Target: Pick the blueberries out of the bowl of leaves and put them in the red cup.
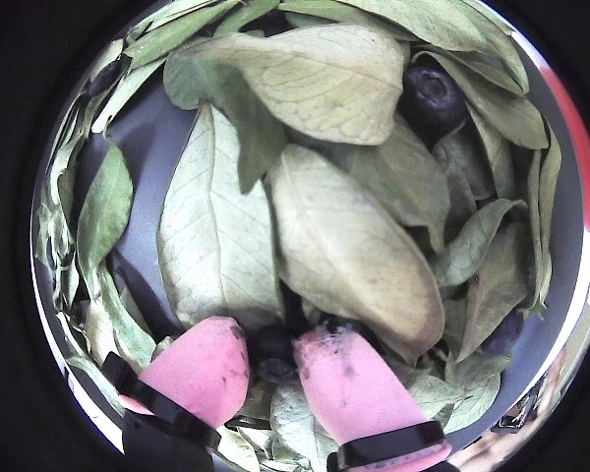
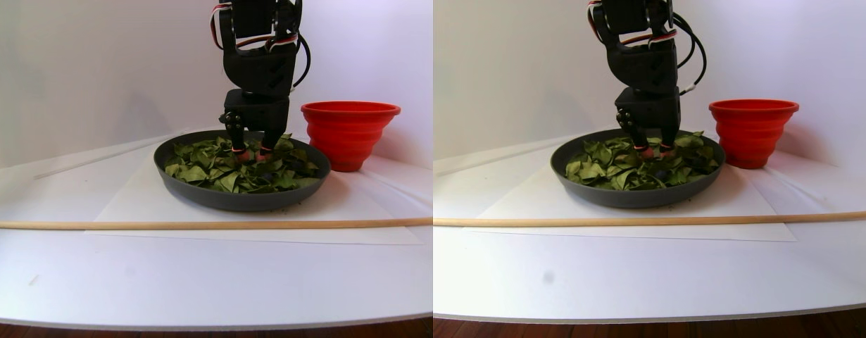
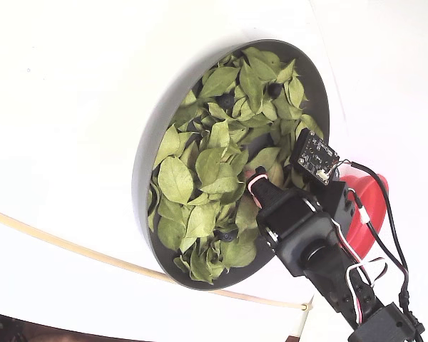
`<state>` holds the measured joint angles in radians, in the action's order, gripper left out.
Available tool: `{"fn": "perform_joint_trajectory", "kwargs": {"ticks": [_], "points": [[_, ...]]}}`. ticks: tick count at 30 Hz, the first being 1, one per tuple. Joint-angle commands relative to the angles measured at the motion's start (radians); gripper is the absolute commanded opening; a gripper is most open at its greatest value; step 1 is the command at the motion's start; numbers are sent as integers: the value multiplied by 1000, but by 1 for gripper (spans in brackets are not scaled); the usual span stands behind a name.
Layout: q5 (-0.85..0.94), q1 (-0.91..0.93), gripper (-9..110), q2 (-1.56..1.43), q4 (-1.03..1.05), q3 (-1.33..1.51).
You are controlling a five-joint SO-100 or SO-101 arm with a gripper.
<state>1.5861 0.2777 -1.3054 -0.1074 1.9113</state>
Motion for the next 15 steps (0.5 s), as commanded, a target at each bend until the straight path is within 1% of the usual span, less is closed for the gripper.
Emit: {"fn": "perform_joint_trajectory", "kwargs": {"ticks": [1,15], "points": [[-3,-5,9,-81,11,-35],[-8,-15,9,-149,66,-55]]}}
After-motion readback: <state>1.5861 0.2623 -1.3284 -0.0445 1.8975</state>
